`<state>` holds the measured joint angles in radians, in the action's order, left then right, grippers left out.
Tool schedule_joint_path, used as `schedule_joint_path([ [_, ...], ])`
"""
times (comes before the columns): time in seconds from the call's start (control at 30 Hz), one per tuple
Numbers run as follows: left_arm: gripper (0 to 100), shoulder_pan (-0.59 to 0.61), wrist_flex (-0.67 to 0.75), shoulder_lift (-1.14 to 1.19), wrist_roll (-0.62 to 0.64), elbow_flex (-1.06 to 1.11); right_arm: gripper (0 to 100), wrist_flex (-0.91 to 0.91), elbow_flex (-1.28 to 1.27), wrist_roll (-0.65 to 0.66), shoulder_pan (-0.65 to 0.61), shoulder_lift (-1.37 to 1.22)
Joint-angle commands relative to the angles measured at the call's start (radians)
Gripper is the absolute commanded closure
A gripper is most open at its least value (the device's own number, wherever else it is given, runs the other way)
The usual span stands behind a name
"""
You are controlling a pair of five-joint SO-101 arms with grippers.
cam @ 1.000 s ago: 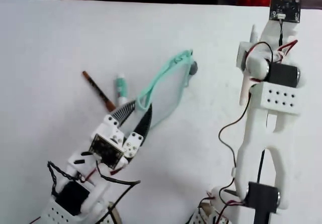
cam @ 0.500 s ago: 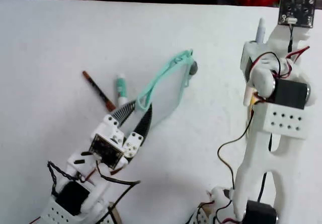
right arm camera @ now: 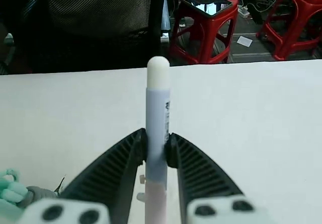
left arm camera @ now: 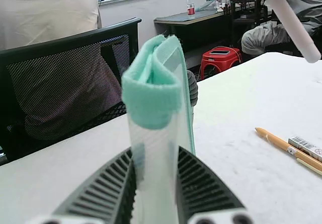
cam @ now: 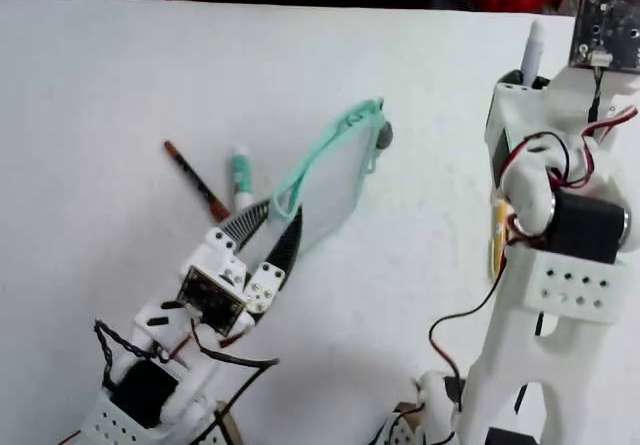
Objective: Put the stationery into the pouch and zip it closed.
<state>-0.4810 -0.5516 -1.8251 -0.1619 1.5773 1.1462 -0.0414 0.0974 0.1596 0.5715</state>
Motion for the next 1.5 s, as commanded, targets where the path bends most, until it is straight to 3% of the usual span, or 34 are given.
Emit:
schedule_joint_path([
  [0.0,97,0.007,0.002,0.007,-0.012,0.020,97.9,-0.002,-0.014,-0.008,-0.021,0.081],
  [0.83,97,0.007,0.002,0.007,-0.012,0.020,97.9,-0.007,-0.233,-0.008,-0.263,0.584],
  [1.17,97,0.007,0.002,0.007,-0.012,0.020,97.9,-0.039,-0.233,-0.008,-0.450,0.636],
  [1.47,97,0.007,0.002,0.007,-0.012,0.018,97.9,-0.266,-0.252,-0.008,-0.588,0.564],
])
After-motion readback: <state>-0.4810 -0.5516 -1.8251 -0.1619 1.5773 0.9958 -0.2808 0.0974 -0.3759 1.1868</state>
